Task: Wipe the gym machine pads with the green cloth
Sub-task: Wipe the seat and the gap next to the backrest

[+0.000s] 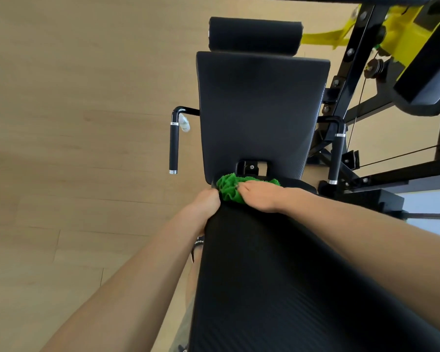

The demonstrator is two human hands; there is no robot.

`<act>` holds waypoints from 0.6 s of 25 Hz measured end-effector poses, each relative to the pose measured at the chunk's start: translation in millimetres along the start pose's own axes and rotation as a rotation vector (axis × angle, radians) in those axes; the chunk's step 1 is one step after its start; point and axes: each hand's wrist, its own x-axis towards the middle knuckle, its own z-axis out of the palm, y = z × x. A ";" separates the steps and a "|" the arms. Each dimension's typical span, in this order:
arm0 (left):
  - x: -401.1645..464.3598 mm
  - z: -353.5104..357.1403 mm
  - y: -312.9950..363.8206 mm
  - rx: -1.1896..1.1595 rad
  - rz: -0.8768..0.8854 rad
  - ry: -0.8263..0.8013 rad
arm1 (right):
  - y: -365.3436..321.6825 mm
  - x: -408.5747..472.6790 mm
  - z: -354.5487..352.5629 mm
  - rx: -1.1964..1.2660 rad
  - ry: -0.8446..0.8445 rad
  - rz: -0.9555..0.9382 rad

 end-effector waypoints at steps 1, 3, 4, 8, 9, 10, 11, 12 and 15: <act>2.1 -0.3 -1.3 0.070 0.007 -0.009 | -0.6 0.6 -0.7 0.016 0.014 0.015; 4.4 1.7 -3.3 0.143 0.012 -0.022 | -0.1 -23.2 -3.7 0.058 0.033 -0.032; 4.6 2.3 -3.0 0.146 0.002 -0.026 | 2.1 -47.3 -4.3 0.069 0.049 -0.101; -0.2 3.1 0.6 0.125 0.019 -0.042 | 3.0 -161.6 5.7 0.090 0.211 -0.240; 2.3 2.8 0.0 0.118 0.018 -0.039 | 4.5 -167.8 7.3 0.136 0.189 -0.227; 4.7 4.1 -1.3 0.110 0.016 -0.035 | 9.3 -159.9 7.3 0.159 0.133 -0.244; 5.9 5.0 -0.9 0.089 0.008 -0.036 | 11.7 -141.6 4.6 0.132 0.084 -0.268; 8.0 5.7 -1.1 0.072 0.001 -0.044 | 14.7 -112.3 3.2 0.080 0.061 -0.245; 15.9 7.3 -6.2 0.130 0.007 -0.021 | 23.5 -9.5 -4.0 0.008 -0.017 -0.030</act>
